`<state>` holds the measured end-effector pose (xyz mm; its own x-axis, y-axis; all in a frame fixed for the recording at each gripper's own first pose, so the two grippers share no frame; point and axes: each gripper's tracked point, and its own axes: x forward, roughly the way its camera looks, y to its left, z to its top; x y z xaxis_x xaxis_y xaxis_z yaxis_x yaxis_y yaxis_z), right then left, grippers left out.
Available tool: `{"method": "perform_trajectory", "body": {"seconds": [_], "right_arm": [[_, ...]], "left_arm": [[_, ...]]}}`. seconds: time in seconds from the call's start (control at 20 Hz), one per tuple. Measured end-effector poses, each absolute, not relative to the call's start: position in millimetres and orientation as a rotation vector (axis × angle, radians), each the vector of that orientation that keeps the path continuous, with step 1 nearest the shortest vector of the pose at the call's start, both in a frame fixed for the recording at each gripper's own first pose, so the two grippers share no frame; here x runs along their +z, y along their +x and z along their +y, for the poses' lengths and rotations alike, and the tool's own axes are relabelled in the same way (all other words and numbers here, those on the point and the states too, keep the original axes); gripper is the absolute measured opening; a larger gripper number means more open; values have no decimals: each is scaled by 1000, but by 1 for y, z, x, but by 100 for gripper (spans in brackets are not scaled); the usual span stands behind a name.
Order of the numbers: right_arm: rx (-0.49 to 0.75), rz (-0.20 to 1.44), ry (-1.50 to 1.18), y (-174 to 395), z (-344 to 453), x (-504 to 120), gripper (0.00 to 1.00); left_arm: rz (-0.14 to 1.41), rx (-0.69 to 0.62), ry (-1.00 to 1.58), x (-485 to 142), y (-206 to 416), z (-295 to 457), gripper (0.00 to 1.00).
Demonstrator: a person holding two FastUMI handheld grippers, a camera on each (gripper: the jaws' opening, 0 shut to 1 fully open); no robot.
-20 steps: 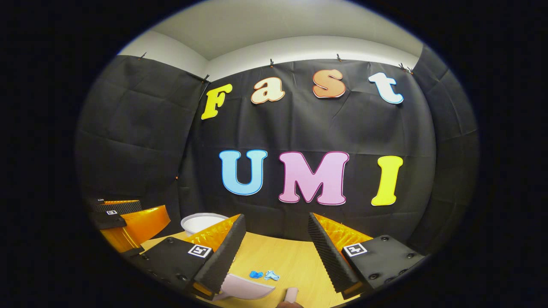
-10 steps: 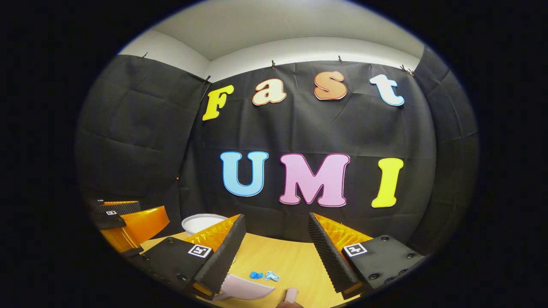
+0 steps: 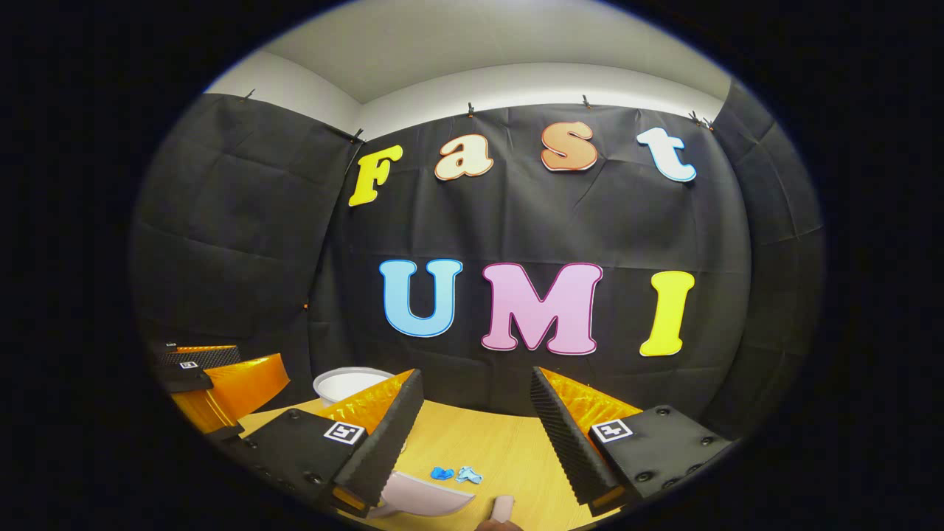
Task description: Pick up the small broom and dustpan from the desktop, sweep the trash into the dustpan with the broom, and then empty the trash into the garbage bin.
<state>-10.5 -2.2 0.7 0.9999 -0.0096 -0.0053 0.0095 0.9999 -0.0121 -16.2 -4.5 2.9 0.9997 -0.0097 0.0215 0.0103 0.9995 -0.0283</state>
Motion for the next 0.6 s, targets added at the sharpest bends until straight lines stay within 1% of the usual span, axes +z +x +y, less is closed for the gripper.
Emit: {"method": "perform_trajectory", "body": {"seconds": [0.35,0.4,0.45,0.5,0.6], "right_arm": [[2,-1,-19,-11,4,2,95],[4,0,-18,-11,4,1,90],[5,2,-17,-10,5,0,90],[7,4,-16,-10,6,0,95],[11,6,-15,-10,7,0,95]], "left_arm": [[-28,-3,-37,5,-19,-1,80],[-31,0,-36,5,-18,0,80],[-34,1,-36,7,-19,1,80],[-35,2,-36,6,-19,1,80],[-34,4,-37,6,-20,1,80]]}}
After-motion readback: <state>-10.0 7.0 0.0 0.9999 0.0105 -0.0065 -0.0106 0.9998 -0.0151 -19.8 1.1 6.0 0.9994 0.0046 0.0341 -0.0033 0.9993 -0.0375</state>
